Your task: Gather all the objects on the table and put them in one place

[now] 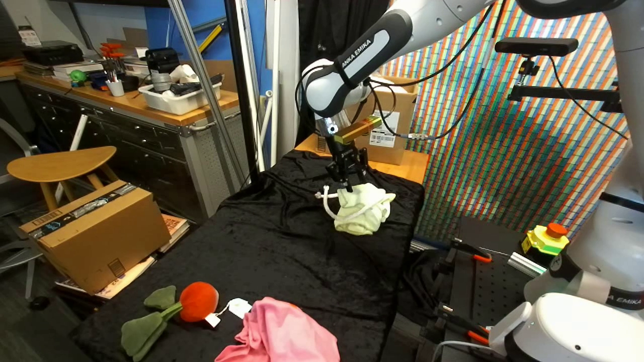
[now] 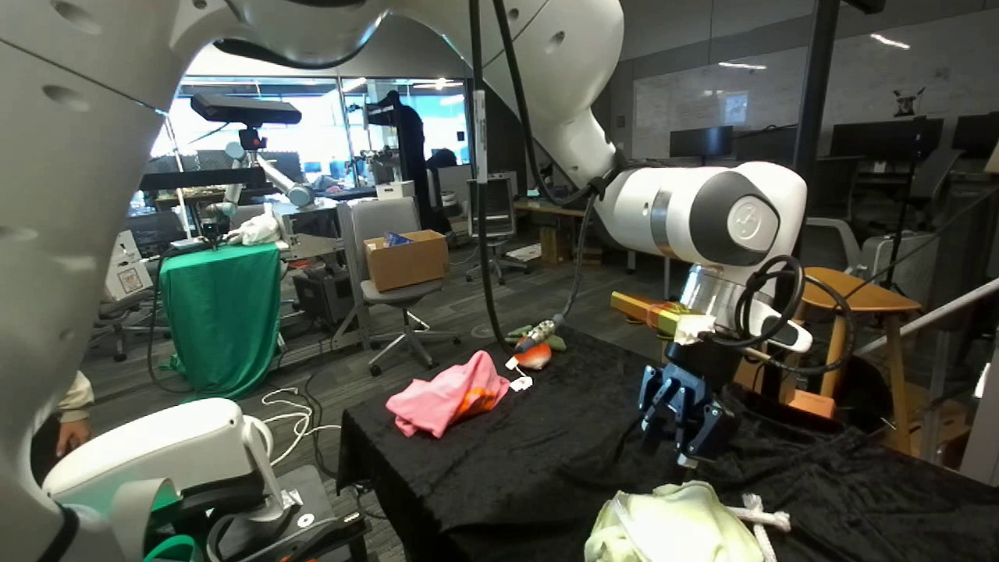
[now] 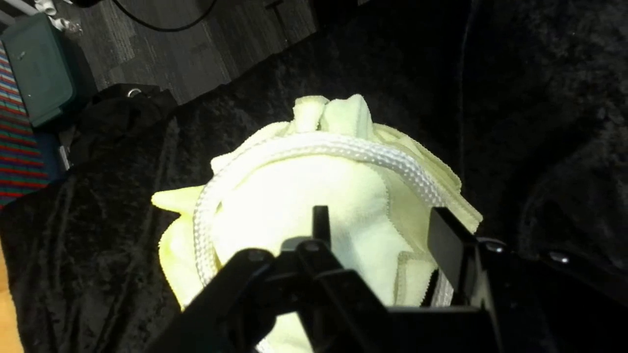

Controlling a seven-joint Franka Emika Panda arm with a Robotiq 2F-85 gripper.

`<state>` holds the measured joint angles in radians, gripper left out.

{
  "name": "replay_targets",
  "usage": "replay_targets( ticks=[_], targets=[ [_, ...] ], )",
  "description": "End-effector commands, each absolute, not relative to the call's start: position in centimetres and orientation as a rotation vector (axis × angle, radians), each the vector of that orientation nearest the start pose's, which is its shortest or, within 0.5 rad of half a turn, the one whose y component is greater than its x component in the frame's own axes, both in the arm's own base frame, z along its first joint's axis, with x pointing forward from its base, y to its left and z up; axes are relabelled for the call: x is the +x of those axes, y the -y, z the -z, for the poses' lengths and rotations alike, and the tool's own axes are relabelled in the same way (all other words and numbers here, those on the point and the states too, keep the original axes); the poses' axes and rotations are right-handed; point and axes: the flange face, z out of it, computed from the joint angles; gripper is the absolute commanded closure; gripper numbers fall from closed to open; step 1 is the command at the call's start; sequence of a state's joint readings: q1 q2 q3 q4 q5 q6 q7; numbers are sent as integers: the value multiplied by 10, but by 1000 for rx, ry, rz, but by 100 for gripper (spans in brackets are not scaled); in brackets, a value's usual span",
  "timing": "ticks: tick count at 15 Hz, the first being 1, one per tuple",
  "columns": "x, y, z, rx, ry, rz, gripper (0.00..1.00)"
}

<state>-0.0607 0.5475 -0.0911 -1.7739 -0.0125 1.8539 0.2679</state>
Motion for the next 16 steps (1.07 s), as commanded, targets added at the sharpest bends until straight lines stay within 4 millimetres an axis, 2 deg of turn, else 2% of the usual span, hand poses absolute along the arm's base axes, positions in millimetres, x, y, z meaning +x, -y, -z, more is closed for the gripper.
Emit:
replay_targets(
  ticks=[1,3,6,8,11,14,16],
  targets=[
    [599,77,-247,-3096,-651,-680,12],
    [604,62,-259,-3131,-599,-643,0],
    [614,22,-286,-3222,-422,-576,0],
    [622,-16,-302,-3297,-268,-535,0],
    [634,-83,-319,-3377,-13,-481,0],
    [640,-149,-326,-3400,221,-464,0],
    [644,-184,-325,-3395,354,-443,0]
  ],
)
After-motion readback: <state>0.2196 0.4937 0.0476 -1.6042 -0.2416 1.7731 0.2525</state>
